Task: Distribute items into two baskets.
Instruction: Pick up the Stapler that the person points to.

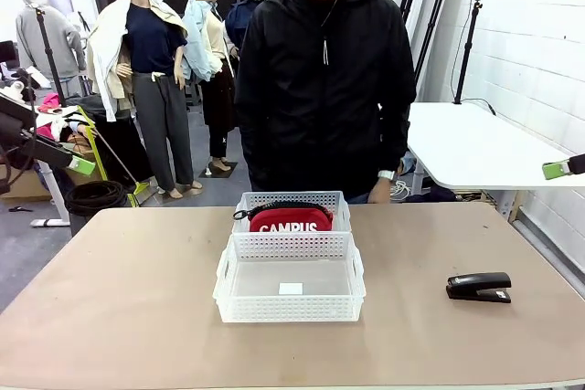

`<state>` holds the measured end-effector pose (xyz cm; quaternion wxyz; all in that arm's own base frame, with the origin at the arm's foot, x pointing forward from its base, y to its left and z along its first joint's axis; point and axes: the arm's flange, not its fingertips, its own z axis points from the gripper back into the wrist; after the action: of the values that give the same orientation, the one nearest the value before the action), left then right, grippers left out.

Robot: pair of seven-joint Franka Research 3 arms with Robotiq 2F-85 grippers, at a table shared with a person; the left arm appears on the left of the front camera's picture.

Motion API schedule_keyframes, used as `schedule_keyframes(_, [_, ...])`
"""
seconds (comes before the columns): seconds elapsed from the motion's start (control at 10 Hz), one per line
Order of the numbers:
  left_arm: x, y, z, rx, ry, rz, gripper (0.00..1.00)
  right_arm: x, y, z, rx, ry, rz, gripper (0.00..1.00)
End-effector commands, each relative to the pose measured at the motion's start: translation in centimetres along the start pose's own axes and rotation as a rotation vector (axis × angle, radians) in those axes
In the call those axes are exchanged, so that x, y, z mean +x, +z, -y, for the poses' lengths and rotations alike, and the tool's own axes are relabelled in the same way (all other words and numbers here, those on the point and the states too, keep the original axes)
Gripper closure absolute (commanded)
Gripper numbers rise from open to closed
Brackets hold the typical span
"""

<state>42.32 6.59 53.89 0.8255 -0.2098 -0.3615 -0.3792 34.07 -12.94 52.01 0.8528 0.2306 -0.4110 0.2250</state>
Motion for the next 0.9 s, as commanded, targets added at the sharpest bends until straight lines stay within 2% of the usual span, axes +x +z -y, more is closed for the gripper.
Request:
schedule_keyframes(0.0, [-0.03, 0.24, 0.05, 0.004, 0.007, 0.004, 0.0, -0.05, -0.32, 0.11, 0.02, 0.004, 0.029, 0.0])
schedule_keyframes(0.8, [-0.03, 0.24, 0.05, 0.004, 0.007, 0.004, 0.0, -0.05, -0.32, 0.11, 0.02, 0.004, 0.029, 0.0])
